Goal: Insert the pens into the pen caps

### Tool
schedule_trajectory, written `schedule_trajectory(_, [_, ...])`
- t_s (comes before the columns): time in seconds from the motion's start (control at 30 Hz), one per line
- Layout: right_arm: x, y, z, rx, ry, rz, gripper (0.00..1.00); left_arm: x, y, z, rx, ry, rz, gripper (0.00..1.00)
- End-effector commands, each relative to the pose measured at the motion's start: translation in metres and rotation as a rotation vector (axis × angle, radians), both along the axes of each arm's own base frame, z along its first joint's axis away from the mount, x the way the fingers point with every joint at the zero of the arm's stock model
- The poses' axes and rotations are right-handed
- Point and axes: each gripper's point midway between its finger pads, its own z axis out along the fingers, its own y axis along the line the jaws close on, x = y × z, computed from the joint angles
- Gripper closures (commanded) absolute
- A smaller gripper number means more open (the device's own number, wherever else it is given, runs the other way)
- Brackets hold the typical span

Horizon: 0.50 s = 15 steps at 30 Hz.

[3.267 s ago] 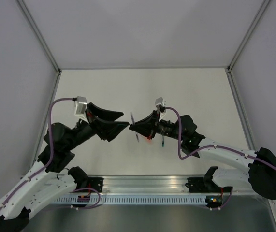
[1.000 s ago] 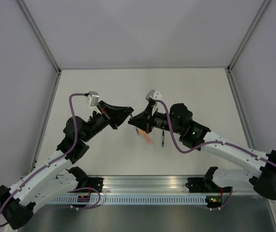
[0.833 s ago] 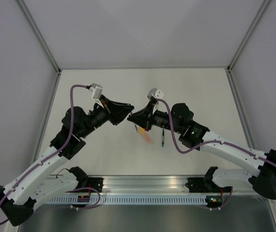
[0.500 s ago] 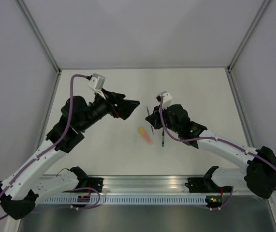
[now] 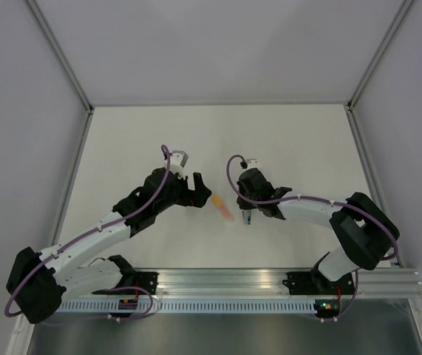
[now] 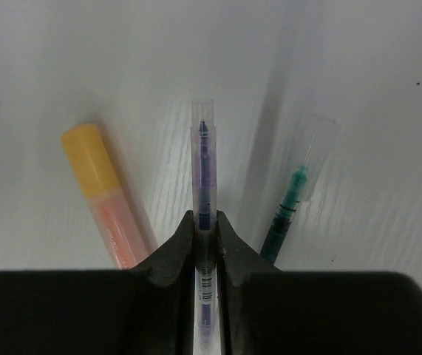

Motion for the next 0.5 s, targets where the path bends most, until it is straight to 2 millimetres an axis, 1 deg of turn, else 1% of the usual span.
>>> schedule_trajectory(0.0, [0.013,0.002,0.007,0.025,-0.015,-0.068,0.82,0.009,0.000,0.032,-0.063,-0.118,0.018,0.00])
schedule_trajectory(0.03, [0.012,0.004,0.005,0.028,-0.008,-0.065,0.79,0.009,0.002,0.031,-0.057,-0.121,0.020,0.00])
schedule_trajectory(0.07, [0.011,0.005,0.004,0.030,-0.002,-0.060,0.75,0.008,0.003,0.035,-0.064,-0.131,0.020,0.00])
schedule_trajectory(0.13, [0.011,0.006,0.003,0.034,0.004,-0.053,0.74,0.008,0.008,0.036,-0.062,-0.137,0.044,0.00])
schedule_trajectory(0.17, [0.009,0.006,0.002,0.034,0.008,-0.053,0.70,0.009,0.011,0.036,-0.061,-0.140,0.058,0.00])
schedule_trajectory(0.2, [0.009,0.006,0.002,0.035,0.009,-0.052,0.68,0.010,0.013,0.039,-0.066,-0.152,0.070,0.00])
schedule_trajectory(0.3, [0.009,0.005,0.008,0.037,0.004,-0.053,0.63,0.010,0.018,0.041,-0.062,-0.165,0.083,0.00])
schedule_trajectory(0.33, [0.009,0.004,0.013,0.038,-0.001,-0.054,0.62,0.009,0.018,0.041,-0.060,-0.166,0.083,0.00])
schedule_trajectory(0.4, [0.014,0.004,0.028,0.039,-0.029,-0.061,0.55,0.009,0.019,0.040,-0.059,-0.169,0.086,0.00])
schedule_trajectory(0.43, [0.013,0.002,0.039,0.035,-0.039,-0.060,0.49,0.009,0.019,0.040,-0.055,-0.171,0.085,0.00])
schedule_trajectory(0.47, [0.020,0.005,0.057,0.050,-0.072,-0.065,0.43,0.009,0.019,0.040,-0.056,-0.173,0.083,0.00])
